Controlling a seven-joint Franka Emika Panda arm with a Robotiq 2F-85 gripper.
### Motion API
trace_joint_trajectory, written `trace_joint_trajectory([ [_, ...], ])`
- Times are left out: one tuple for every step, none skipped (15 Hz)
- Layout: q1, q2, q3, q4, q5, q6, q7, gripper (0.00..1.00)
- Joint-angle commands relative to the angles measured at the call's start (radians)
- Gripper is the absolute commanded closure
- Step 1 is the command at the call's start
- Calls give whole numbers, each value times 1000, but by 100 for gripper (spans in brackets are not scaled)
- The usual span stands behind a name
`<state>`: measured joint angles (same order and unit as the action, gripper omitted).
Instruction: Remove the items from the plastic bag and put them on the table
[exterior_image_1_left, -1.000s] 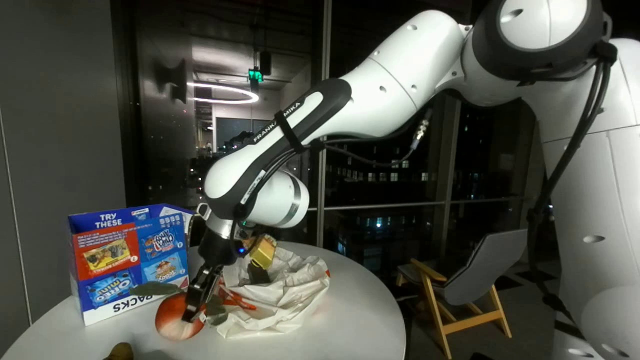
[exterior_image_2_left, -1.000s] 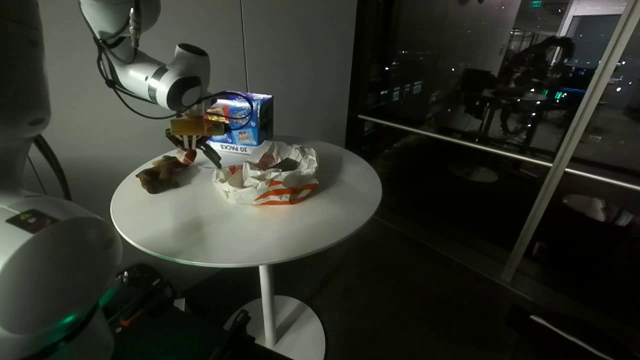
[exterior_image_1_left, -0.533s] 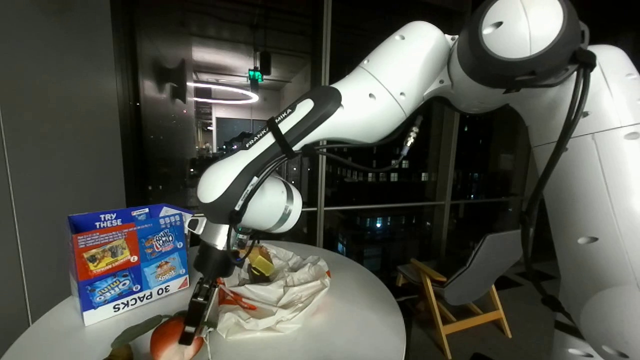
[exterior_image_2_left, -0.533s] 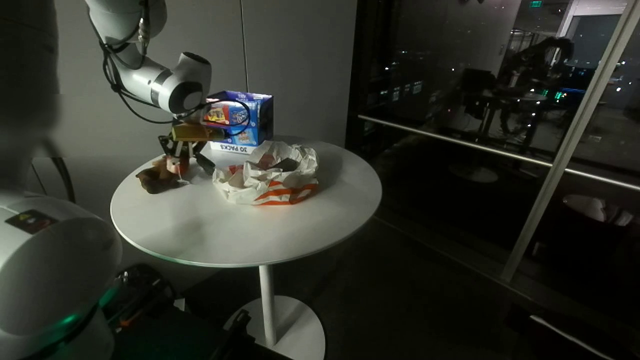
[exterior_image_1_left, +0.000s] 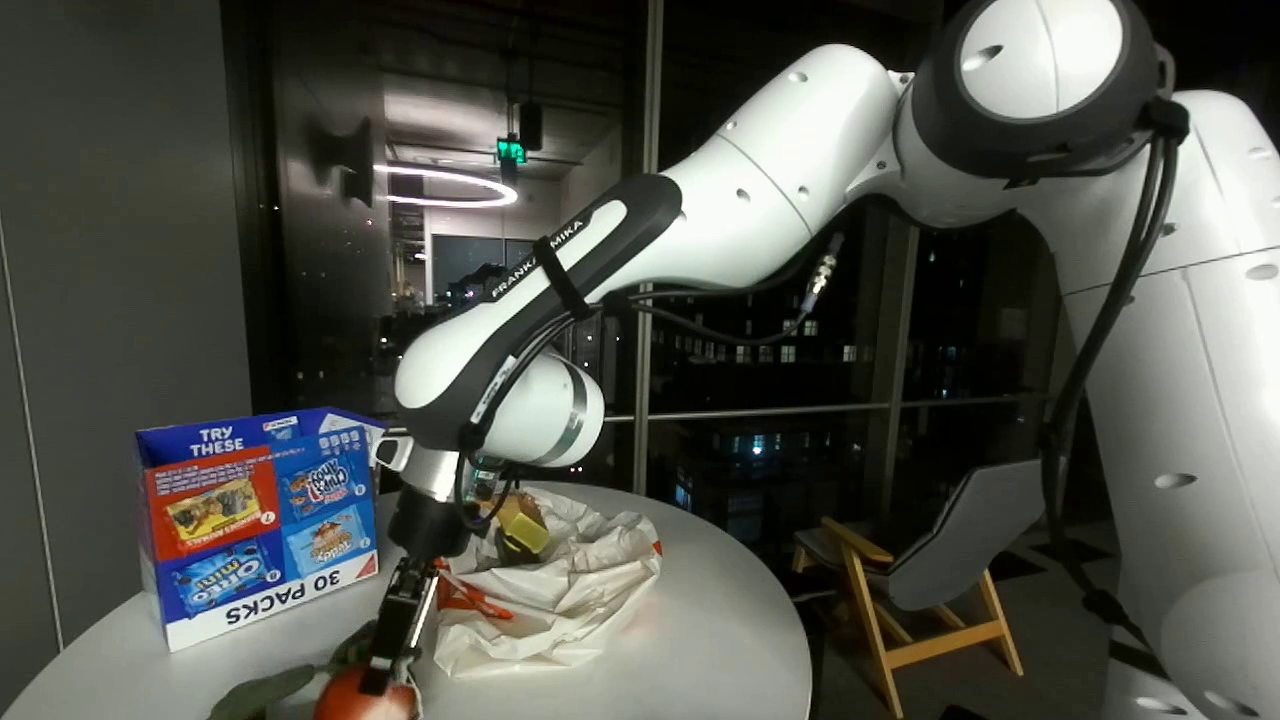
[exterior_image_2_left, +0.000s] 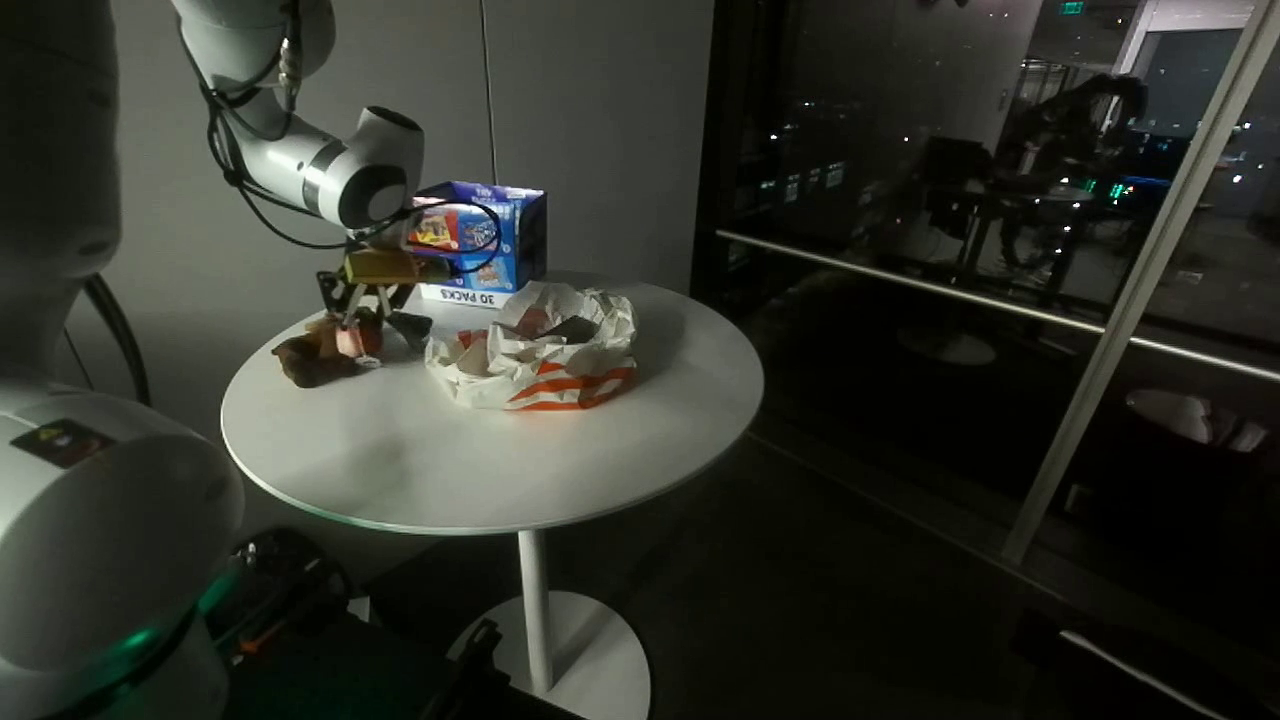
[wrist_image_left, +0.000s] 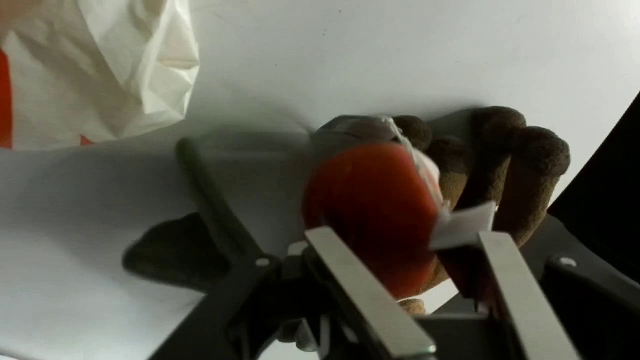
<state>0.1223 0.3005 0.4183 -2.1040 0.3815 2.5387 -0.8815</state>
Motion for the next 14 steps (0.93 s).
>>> trace_joint_trajectory([
  [2, -1, -4, 36, 6, -45, 3, 14],
  [4, -1, -7, 40, 1, -37, 3, 5],
  [13, -5, -21, 44, -29, -2, 14, 0],
  [22, -4, -38, 56, -61, 25, 38, 0],
  [30, -2, -63, 71, -100, 66, 80, 0],
  [32, 6, -88, 97, -137, 93, 127, 0],
  [34, 16, -110, 122, -175, 114, 176, 0],
  [33, 25, -131, 151, -210, 129, 226, 0],
  [34, 33, -154, 173, -249, 146, 278, 0],
  [36, 38, -180, 198, -287, 147, 341, 0],
  [41, 43, -206, 215, -332, 152, 407, 0],
  [47, 46, -233, 225, -380, 154, 479, 0],
  [54, 46, -261, 233, -432, 155, 552, 0],
  [64, 45, -293, 235, -486, 156, 625, 0],
])
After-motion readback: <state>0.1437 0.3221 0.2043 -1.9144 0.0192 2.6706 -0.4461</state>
